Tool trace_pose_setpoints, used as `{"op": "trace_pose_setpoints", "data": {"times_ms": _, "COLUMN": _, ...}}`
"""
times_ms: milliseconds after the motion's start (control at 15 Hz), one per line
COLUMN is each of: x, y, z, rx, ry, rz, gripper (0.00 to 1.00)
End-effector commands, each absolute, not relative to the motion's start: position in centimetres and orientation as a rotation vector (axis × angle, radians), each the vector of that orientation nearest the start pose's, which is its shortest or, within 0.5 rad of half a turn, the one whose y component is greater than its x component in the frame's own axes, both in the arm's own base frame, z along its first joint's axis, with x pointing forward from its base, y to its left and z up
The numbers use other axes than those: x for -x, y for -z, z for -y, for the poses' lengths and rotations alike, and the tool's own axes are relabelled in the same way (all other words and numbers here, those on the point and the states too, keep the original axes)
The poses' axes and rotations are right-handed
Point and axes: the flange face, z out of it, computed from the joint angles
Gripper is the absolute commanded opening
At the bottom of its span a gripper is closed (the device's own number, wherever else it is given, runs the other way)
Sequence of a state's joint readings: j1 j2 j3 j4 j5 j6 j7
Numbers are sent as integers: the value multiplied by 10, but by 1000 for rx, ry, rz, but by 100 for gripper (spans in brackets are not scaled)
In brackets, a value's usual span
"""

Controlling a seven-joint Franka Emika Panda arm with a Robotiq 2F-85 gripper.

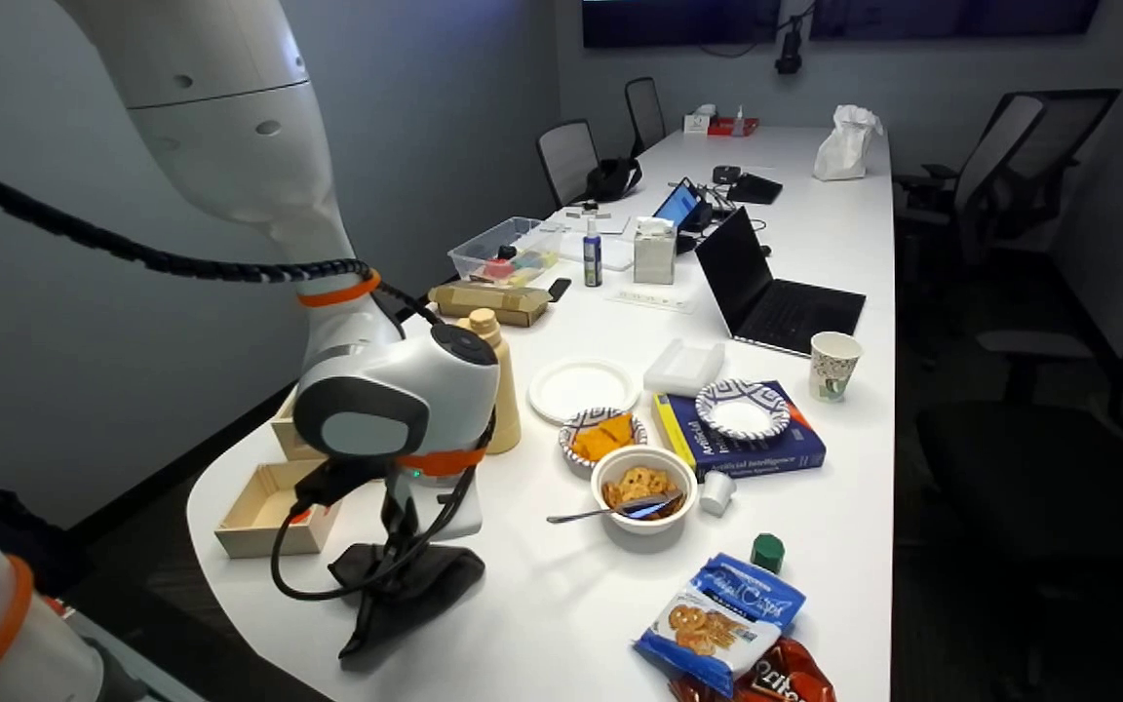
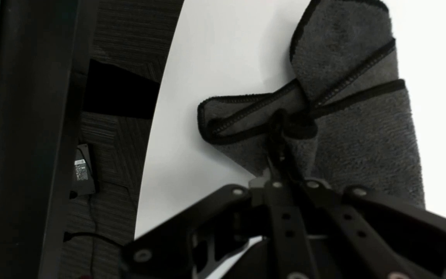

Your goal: Fold the grey towel twice, then use it to wipe the table

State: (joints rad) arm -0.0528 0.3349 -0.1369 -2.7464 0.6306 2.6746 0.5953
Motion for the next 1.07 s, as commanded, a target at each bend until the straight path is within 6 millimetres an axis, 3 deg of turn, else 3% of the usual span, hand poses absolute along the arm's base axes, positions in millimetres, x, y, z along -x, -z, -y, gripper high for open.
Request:
{"op": "trace_pose_setpoints", "data": {"times_ms": 0, "x": -307, "y": -93, "z": 90, "rx": 2327, "ry": -641, "rz": -2016, "gripper": 1}}
{"op": "trace_pose_setpoints", "data": {"times_ms": 200, "x": -301, "y": -91, "z": 90, "rx": 2326, "ry": -717, "rz": -2003, "gripper": 1}}
{"op": "trace_pose_setpoints", "data": {"times_ms": 267, "x": -299, "y": -90, "z": 89, "rx": 2327, "ry": -741, "rz": -1997, "gripper": 27}}
{"op": "trace_pose_setpoints", "data": {"times_ms": 400, "x": -298, "y": -91, "z": 88, "rx": 2331, "ry": -773, "rz": -1991, "gripper": 34}}
{"op": "trace_pose_setpoints", "data": {"times_ms": 933, "x": -296, "y": -101, "z": 99, "rx": 2341, "ry": -825, "rz": -2057, "gripper": 97}}
{"op": "trace_pose_setpoints", "data": {"times_ms": 1000, "x": -301, "y": -105, "z": 101, "rx": 2349, "ry": -786, "rz": -2058, "gripper": 100}}
